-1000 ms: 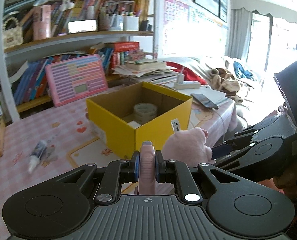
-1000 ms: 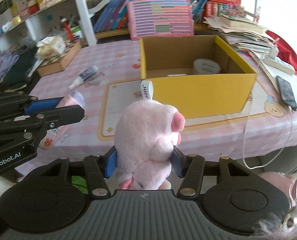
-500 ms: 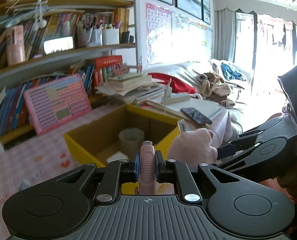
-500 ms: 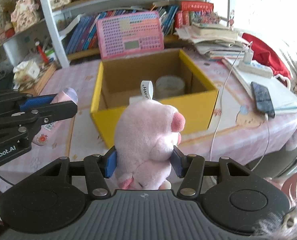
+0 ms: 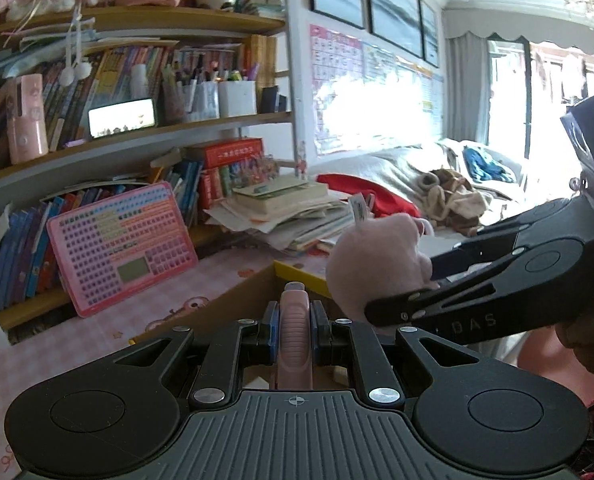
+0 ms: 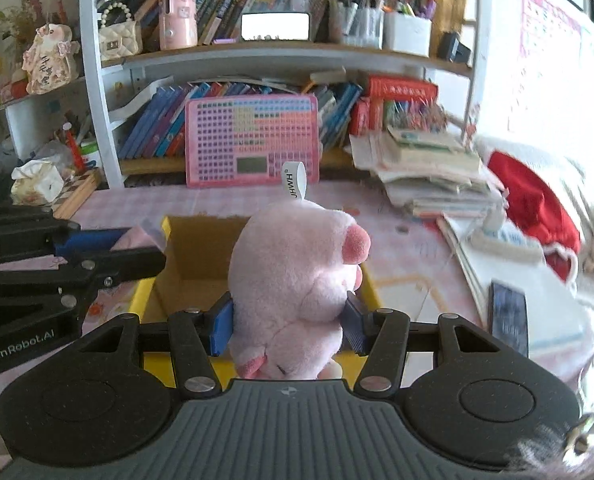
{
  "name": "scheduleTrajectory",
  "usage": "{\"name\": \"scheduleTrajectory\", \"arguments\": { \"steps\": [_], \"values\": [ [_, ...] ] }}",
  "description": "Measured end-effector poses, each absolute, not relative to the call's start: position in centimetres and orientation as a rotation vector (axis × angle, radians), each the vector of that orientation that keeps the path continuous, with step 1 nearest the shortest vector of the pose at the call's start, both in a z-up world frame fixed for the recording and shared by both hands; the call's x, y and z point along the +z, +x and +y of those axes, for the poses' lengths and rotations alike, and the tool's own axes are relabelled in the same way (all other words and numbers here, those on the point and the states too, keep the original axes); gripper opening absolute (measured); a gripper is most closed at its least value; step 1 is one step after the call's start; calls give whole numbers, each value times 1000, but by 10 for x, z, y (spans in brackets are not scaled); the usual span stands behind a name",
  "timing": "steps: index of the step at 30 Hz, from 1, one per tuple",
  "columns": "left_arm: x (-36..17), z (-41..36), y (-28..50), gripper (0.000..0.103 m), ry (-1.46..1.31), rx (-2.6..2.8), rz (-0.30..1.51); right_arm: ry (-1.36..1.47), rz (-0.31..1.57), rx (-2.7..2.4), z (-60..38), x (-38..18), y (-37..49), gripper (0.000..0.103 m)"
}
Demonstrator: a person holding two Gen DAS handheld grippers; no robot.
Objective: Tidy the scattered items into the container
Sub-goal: 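Lower the pig plush with the right gripper while the left lowers the eraser into the box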
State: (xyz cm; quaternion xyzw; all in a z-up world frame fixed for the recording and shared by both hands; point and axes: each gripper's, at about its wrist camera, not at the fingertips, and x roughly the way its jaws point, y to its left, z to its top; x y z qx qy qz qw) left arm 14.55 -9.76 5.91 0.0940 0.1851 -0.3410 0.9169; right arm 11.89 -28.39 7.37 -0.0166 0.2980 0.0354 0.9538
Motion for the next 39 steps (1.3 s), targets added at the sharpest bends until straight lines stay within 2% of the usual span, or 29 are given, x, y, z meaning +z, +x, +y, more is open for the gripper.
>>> {"name": "scheduleTrajectory", "arguments": {
  "steps": [8,20,32,36,39],
  "values": [
    [46,-121,177,14,204,-638,438,-73,628,156,-299,62,172,52],
    [8,-143,223,14,219,-566,625,-148,758,328,-302,20,244,53],
    [-12,-148,241,14,186,-516,717,-176,854,401,-300,-5,274,56],
    [-12,-147,240,20,189,-506,716,-168,863,398,-301,-7,274,60],
    [-10,-145,237,30,181,-492,710,-169,848,386,-301,-3,272,64]
  ]
}}
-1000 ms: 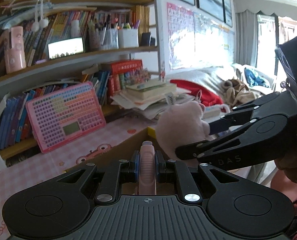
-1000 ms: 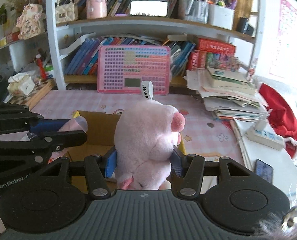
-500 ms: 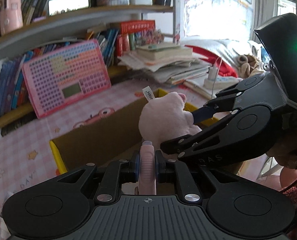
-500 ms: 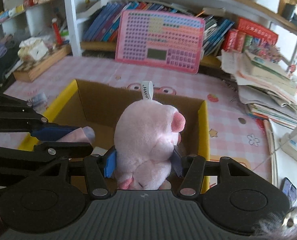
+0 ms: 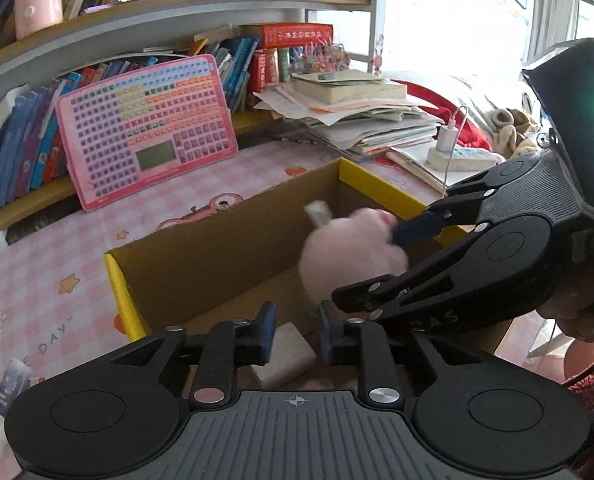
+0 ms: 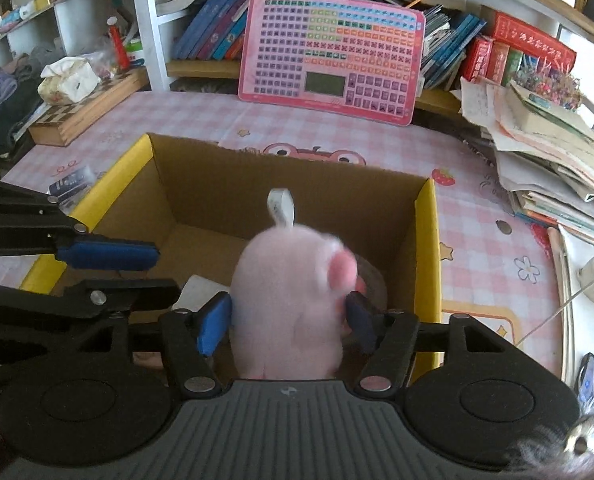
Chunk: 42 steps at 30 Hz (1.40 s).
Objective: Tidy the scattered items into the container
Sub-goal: 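Lower the pig plush with the right gripper while the left lowers the eraser into the box, then open both grippers and withdraw them from the yellow box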
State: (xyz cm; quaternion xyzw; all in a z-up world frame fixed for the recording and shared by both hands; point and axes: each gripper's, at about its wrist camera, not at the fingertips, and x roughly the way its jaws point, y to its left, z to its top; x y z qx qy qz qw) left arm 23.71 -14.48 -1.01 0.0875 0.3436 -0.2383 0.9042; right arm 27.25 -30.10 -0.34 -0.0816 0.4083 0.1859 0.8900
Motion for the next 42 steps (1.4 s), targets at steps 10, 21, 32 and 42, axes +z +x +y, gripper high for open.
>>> {"name": "scheduleTrajectory", "arguments": {
  "steps": [10,21,32,42],
  "values": [
    [9,-127,216,63,151,-436,620,-165,775,339,-299,14,251,72],
    [24,-109,184,77,129,-464,542,-166,687,262,-290,40,211,74],
    [30,-80,144,79,147,-518,483,-139,657,146,-273,47,162,74],
    [26,-36,105,80,114,-545,493,-148,677,79,-239,45,111,74]
  ]
}}
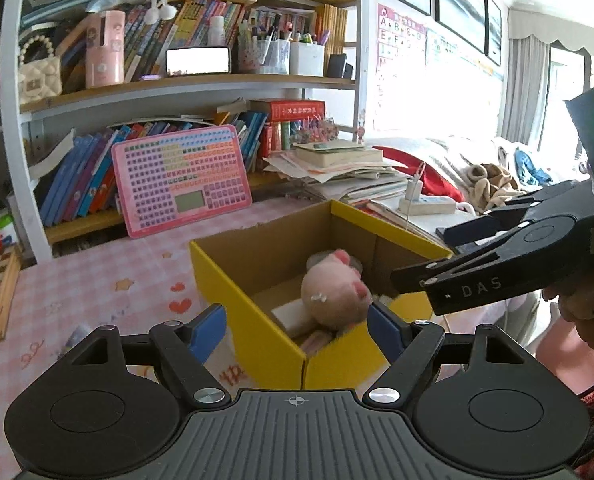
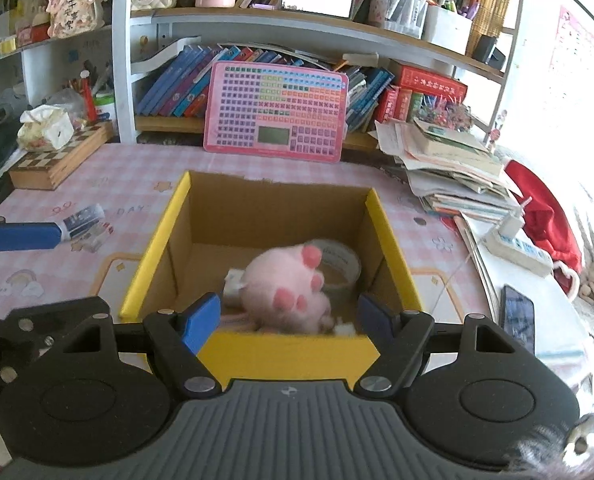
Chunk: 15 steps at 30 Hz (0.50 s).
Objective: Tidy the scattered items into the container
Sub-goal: 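Open both grippers and withdraw them from the yellow box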
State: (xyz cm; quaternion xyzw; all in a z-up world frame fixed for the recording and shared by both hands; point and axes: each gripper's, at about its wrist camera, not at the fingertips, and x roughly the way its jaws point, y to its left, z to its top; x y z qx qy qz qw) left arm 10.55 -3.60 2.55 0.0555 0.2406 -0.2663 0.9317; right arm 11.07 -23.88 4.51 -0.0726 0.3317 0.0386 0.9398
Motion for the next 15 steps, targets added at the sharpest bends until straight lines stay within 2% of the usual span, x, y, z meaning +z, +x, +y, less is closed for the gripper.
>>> {"name": "scheduleTrajectory", "arguments": {
  "steps": [15],
  "values": [
    [24,18,58,80,156,-550,514,-106,725,90,-180,30,53,75]
  ]
}}
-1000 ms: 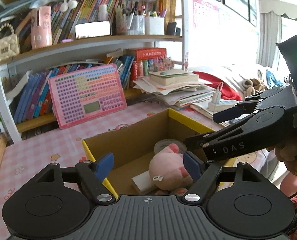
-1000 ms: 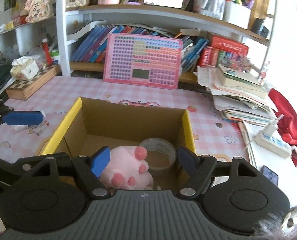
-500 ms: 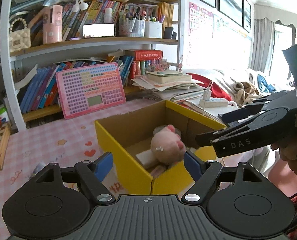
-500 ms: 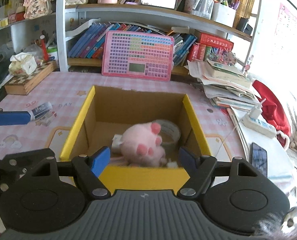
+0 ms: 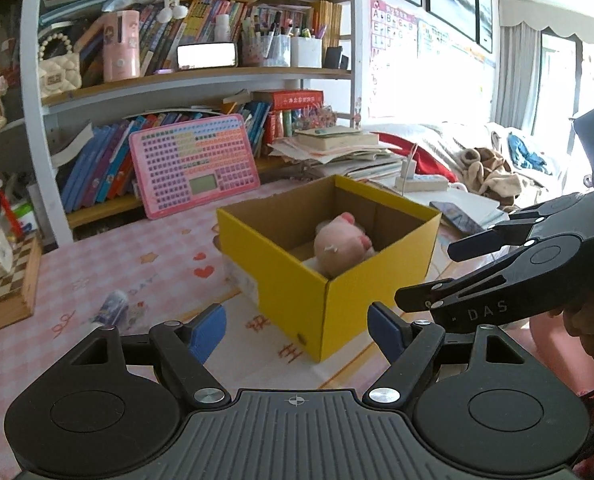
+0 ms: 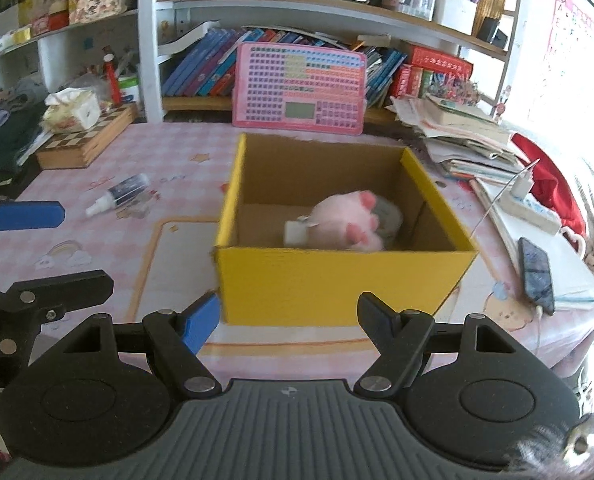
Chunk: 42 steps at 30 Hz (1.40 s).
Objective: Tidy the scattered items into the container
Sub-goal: 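Open both grippers and withdraw them from the yellow box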
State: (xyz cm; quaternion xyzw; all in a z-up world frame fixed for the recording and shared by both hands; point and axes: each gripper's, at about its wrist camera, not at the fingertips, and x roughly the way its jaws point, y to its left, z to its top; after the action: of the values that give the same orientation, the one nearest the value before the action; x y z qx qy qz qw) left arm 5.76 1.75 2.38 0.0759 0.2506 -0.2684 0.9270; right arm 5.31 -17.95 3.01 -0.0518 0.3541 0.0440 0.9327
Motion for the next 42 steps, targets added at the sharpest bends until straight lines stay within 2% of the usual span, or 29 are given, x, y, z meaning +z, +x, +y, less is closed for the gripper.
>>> {"name": "scheduleTrajectory", "arguments": {
  "steps": [25,42],
  "values": [
    [15,103,19,80,139,-321,592,-204,763,343,-67,12,42,76],
    [10,125,25,80,90,-216,615,-251,774,441,-44,8,62,76]
  ]
}}
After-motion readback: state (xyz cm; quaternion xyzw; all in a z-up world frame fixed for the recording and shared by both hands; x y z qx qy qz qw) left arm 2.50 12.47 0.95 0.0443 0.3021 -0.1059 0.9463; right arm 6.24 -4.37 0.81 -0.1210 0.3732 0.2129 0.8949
